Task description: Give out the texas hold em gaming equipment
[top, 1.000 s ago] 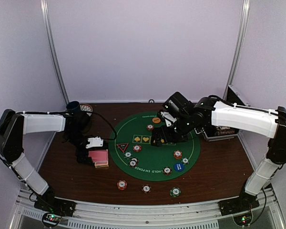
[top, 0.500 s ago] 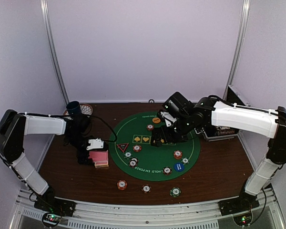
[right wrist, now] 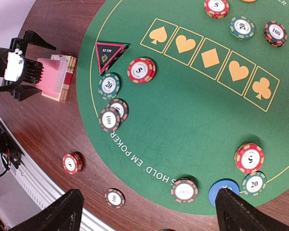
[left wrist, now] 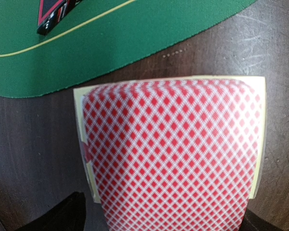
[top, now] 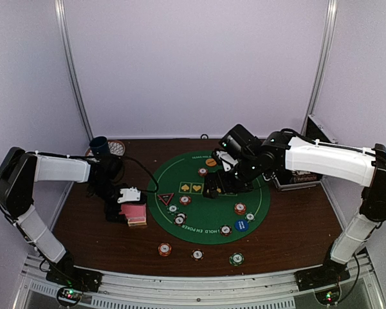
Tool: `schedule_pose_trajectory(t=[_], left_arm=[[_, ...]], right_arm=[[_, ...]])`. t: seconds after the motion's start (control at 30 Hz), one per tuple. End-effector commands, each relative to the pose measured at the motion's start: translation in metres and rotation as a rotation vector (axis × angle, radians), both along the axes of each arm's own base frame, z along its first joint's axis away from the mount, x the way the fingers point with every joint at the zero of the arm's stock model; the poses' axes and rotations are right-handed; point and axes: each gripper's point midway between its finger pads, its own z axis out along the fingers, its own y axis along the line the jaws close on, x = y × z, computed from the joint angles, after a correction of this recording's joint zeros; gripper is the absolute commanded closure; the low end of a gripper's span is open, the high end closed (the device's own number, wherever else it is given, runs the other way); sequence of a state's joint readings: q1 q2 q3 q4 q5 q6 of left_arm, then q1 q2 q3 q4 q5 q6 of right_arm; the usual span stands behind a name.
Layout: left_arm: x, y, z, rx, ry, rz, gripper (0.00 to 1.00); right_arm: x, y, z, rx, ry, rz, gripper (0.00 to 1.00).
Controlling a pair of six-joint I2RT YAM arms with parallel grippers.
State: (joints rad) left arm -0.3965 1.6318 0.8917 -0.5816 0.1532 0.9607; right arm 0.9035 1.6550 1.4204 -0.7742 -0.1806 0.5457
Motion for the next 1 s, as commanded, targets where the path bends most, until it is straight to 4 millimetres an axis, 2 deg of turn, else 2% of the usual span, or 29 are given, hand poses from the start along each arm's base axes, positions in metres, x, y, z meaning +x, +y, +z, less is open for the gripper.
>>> schedule_pose_trajectory(t=[0.0, 0.17, 0.47, 0.67, 0.83, 0.97], left_arm=[[-0.004, -0.003, -0.009, -0.001, 0.010, -0.035, 0.02], [-0.007, -0.001, -0.011, 0.011, 0.024, -0.039, 0.05], [-0.010, -0.002, -0.008, -0.002, 0.030, -0.042, 0.29], [-0.008, -0.003, -0.003, -0.015, 0.007, -0.037, 0.40], [-0.007, -0.003, -0.001, -0.021, -0.012, -0.036, 0.58], [-0.008, -0.003, -0.003, -0.020, -0.013, -0.037, 0.60]], right_arm=[[-0.001, -0.003, 0.007, 0.003, -0.031, 0.001, 0.01], [-0.001, -0.004, 0.008, 0.004, -0.031, 0.000, 0.00], [-0.001, -0.003, 0.007, 0.006, -0.028, 0.002, 0.02], [-0.002, -0.002, 0.008, 0.010, -0.026, 0.003, 0.04], [-0.002, 0.000, 0.005, 0.015, -0.019, 0.006, 0.06], [-0.003, 0.001, 0.004, 0.017, -0.016, 0.009, 0.07]])
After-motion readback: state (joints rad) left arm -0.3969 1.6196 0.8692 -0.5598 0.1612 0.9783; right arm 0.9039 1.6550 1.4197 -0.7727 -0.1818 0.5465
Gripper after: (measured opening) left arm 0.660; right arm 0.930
